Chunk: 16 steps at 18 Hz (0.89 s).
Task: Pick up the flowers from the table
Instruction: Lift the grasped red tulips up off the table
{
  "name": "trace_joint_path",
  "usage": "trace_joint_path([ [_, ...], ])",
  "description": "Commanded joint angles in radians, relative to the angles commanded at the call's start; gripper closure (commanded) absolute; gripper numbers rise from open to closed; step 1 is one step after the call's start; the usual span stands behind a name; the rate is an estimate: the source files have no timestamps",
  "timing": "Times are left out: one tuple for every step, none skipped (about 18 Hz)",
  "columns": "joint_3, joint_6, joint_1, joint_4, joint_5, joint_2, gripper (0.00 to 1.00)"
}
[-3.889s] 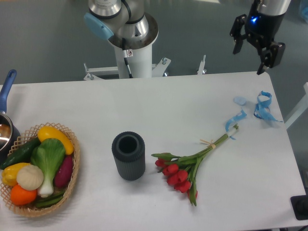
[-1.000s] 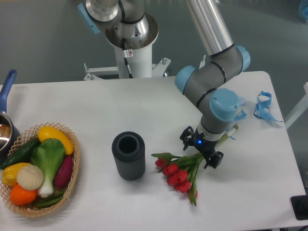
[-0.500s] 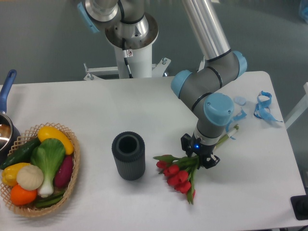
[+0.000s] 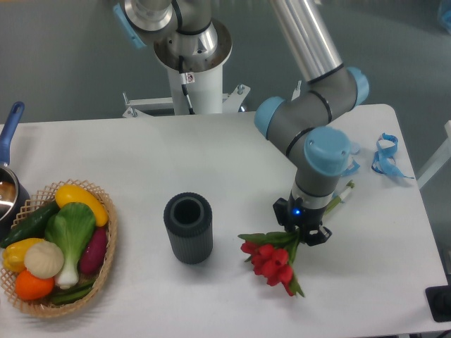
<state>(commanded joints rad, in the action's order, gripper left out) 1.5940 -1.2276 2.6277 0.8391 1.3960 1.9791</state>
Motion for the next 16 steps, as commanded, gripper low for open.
trace_joint_path([
  [-0.021,0.034,0.002,0.005,-0.014,-0.026,0.87],
  [-0.037,0.058,0.003,0.008,-0.037,-0.045,0.87],
  [-0.042,0.077,0.003,0.008,-0.070,-0.052,0.87],
  [-0.042,0.094,0.002,0.002,-0.110,-0.059,0.87],
  [-0.045,0.114,0.006,0.002,-0.156,-0.086,0.87],
  [-0.049,0.144,0.017,0.002,-0.216,-0.106,0.87],
  [-0.049,0.173,0.021,0.002,-0.268,-0.115,0.87],
  [-0.049,0.190,0.026,0.000,-0.320,-0.129,0.87],
  [-0.049,0.194,0.037,0.000,-0.363,-0.135,0.87],
  [-0.049,0.194,0.041,0.000,-0.403,-0.138,0.87],
  [-0.042,0.192,0.043,0.000,-0.429,-0.143,0.87],
  [-0.040,0.192,0.051,0.000,-0.442,-0.154,0.87],
  [-0.039,0.192,0.063,0.000,-0.445,-0.157,0.87],
  [-0.037,0.192,0.066,0.000,-0.446,-0.161,0.87],
  [-0.029,0.191,0.071,0.000,-0.446,-0.164,0.87],
  [-0.022,0.188,0.074,-0.002,-0.448,-0.169,0.87],
])
